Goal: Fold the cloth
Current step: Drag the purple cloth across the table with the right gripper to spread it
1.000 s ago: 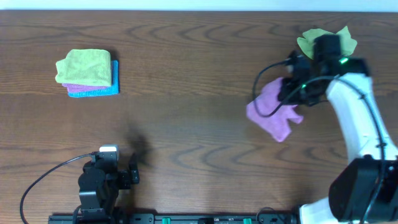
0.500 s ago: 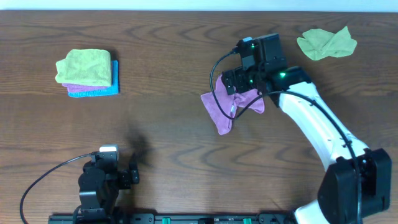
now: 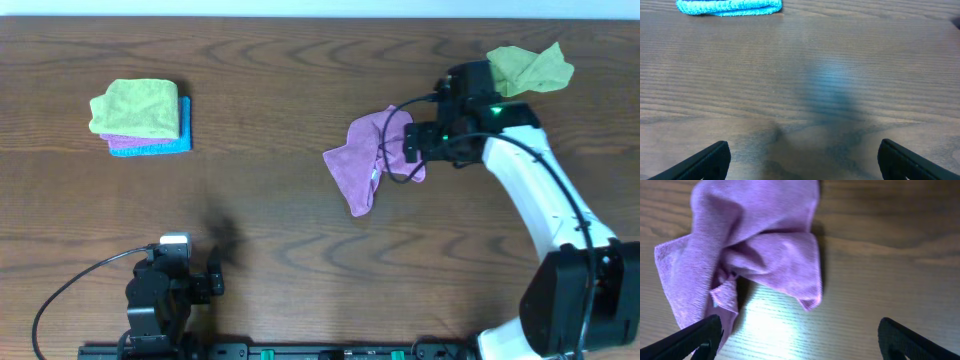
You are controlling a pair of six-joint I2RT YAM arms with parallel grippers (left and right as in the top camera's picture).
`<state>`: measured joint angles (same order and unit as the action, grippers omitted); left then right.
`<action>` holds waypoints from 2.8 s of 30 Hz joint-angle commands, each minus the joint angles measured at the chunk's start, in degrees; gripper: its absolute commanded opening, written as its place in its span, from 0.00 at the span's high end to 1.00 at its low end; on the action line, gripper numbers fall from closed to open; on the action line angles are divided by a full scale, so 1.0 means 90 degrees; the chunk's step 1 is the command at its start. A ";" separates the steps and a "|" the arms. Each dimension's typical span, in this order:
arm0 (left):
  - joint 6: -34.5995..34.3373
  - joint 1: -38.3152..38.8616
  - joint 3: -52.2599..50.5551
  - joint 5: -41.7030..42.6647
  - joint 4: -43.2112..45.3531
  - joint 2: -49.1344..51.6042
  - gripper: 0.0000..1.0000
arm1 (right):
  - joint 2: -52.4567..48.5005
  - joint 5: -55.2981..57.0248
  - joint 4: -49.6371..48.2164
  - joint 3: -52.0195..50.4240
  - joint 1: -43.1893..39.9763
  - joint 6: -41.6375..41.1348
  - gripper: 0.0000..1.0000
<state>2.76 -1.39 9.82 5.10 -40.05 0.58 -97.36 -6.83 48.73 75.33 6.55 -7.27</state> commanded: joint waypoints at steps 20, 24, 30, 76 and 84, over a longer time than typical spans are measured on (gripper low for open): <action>-0.0068 0.0017 -0.0061 -0.0092 -0.0165 -0.0041 0.05 | -0.0231 -0.1770 -0.2033 -0.1673 -0.0714 0.0340 0.19; -0.0068 0.0017 -0.0061 -0.0092 -0.0165 -0.0041 0.05 | -0.0588 -0.1948 -0.2346 -0.1673 -0.0789 0.0308 0.19; -0.0068 0.0017 -0.0061 -0.0092 -0.0165 -0.0041 0.05 | -0.1064 -0.2297 -0.2834 -0.1673 -0.0797 0.0107 0.29; -0.0068 0.0017 -0.0061 -0.0092 -0.0165 -0.0041 0.05 | 0.1659 0.1015 0.2186 -0.0716 -0.0828 -0.1426 0.87; -0.0068 0.0017 -0.0061 -0.0092 -0.0165 -0.0041 0.05 | 0.1659 0.2552 0.2858 -0.0716 -0.0826 -0.2334 0.66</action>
<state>2.76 -1.39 9.82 5.10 -40.05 0.58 -82.65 9.76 74.22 68.62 -0.49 -24.73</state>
